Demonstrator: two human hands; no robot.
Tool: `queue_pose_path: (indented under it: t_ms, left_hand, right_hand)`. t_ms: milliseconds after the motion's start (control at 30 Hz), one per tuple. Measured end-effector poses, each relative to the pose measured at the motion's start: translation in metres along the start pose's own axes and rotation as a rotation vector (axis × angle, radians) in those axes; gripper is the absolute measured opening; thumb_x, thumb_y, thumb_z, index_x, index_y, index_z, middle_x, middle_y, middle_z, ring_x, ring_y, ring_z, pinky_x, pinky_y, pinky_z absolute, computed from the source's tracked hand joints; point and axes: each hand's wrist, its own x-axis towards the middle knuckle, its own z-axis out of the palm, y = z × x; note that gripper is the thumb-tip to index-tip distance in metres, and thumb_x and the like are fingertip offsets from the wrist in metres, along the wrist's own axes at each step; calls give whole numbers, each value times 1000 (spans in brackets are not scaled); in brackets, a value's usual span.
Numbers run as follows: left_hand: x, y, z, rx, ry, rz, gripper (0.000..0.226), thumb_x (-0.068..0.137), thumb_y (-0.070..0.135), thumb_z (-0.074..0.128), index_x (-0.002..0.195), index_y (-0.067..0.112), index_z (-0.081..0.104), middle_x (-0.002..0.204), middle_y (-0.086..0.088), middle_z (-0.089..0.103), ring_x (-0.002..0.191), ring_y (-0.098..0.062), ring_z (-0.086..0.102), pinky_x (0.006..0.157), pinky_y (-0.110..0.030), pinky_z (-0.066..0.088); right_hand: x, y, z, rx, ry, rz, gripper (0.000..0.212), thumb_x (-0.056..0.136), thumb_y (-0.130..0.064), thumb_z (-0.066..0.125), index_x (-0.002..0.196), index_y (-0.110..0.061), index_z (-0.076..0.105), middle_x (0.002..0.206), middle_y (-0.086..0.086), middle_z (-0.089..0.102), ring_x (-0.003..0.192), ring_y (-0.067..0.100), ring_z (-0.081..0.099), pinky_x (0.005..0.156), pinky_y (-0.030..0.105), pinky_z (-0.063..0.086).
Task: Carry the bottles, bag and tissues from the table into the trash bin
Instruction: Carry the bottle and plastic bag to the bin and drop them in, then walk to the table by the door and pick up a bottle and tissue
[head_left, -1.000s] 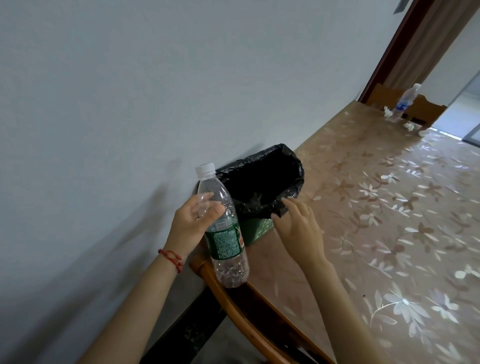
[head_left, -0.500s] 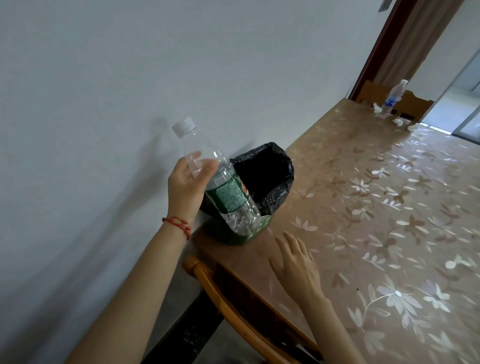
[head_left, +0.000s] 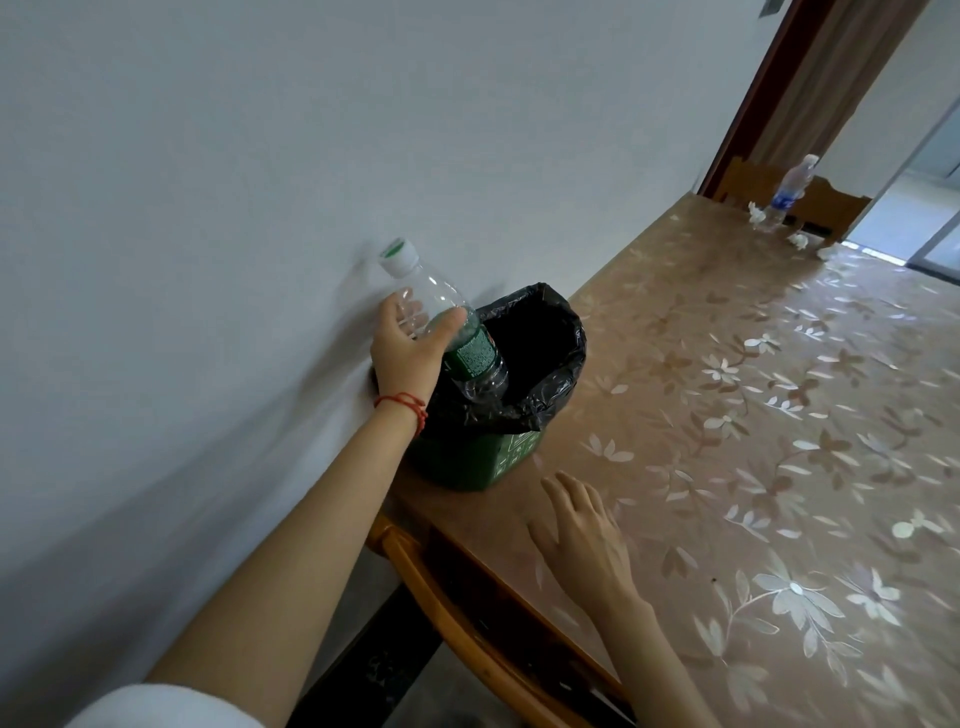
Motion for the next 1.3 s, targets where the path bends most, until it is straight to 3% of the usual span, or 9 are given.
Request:
queue_pose_path:
  t_ms: [100, 200, 333, 533, 667, 767, 900, 1067, 1300]
  left_hand:
    - [-3, -10, 3, 88, -45, 0, 64, 72, 27, 76, 126, 12, 45, 122, -6, 57, 101, -9, 53, 66, -2, 39]
    - [-7, -17, 4, 139, -71, -7, 66, 74, 25, 74, 129, 10, 42, 122, -7, 56, 109, -15, 54, 77, -7, 35]
    - [-11, -23, -1, 188, -100, 0, 69, 77, 27, 72, 134, 11, 38, 129, -7, 52, 117, -17, 50, 89, -18, 36]
    - [-27, -27, -21, 289, -117, 144, 66, 79, 29, 69, 135, 11, 39, 138, -7, 46, 126, -16, 42, 102, -24, 32]
    - [-58, -37, -37, 433, -221, 372, 55, 79, 37, 61, 124, 7, 51, 125, -10, 54, 114, -10, 44, 97, -24, 35]
    - [-82, -55, -45, 592, -341, 449, 53, 81, 44, 49, 118, 7, 56, 121, -10, 58, 113, -18, 51, 94, -30, 42]
    - [-104, -79, -52, 812, -473, 502, 51, 84, 47, 40, 108, 8, 63, 102, -8, 65, 97, -22, 62, 84, -26, 42]
    - [-110, -94, -45, 1026, -723, 381, 83, 78, 64, 11, 135, 12, 42, 139, -7, 46, 131, -22, 38, 109, -32, 24]
    - [-115, -104, -23, 1092, -822, 413, 84, 77, 61, 5, 138, 13, 37, 145, -7, 39, 137, -22, 28, 113, -37, 19]
  right_hand:
    - [-1, 0, 0, 31, -16, 6, 46, 82, -32, 63, 123, -11, 56, 126, 10, 58, 117, 28, 54, 86, 39, 51]
    - [-1, -1, 0, 38, -22, 2, 45, 81, -33, 62, 121, -12, 57, 124, 10, 60, 115, 28, 56, 83, 38, 52]
    - [0, -2, 0, 86, -56, 12, 48, 85, -34, 60, 127, -13, 52, 130, 8, 55, 122, 27, 49, 91, 38, 47]
    - [-1, -3, -3, 107, -79, 6, 49, 87, -38, 57, 129, -14, 50, 134, 8, 51, 125, 26, 45, 94, 39, 46]
    - [-3, 0, -4, 105, -83, 15, 51, 88, -40, 53, 132, -16, 46, 138, 6, 48, 128, 23, 42, 97, 37, 43]
    - [-6, 4, -4, 101, -79, 19, 51, 89, -40, 53, 133, -16, 46, 138, 6, 47, 129, 23, 41, 100, 37, 41]
    - [-12, 10, -3, 82, -70, 43, 50, 88, -39, 55, 130, -14, 49, 135, 7, 51, 126, 24, 45, 98, 38, 42]
    - [-22, 17, -2, 60, -67, 73, 49, 86, -36, 59, 128, -12, 51, 134, 9, 53, 124, 25, 48, 96, 38, 43]
    - [-38, 41, -2, 28, -63, 156, 49, 83, -37, 64, 125, -12, 55, 129, 9, 57, 121, 26, 51, 95, 39, 45]
